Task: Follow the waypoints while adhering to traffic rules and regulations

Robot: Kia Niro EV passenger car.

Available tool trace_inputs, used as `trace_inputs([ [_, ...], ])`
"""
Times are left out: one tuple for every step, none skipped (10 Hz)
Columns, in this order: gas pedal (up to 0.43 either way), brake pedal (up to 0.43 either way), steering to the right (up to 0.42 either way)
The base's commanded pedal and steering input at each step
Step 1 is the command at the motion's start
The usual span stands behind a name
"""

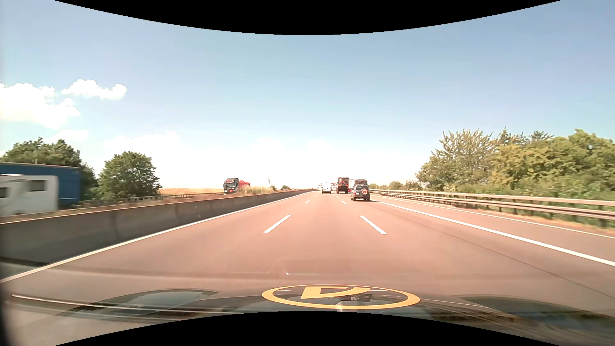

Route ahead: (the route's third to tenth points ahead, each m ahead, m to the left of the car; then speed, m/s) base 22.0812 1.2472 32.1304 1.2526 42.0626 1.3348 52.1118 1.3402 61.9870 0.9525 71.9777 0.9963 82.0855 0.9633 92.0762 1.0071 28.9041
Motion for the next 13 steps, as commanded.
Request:
trace_inputs([
  [0.358,0.0,-0.002],
  [0.358,0.0,-0.002],
  [0.358,0.0,-0.001],
  [0.358,0.0,-0.001],
  [0.35,0.0,-0.002],
  [0.35,0.0,-0.001],
  [0.339,0.0,-0.002],
  [0.331,0.0,-0.002],
  [0.331,0.0,-0.001],
  [0.331,0.0,-0.001],
  [0.331,0.0,-0.002],
  [0.331,0.0,-0.001],
  [0.339,0.0,-0.001],
])
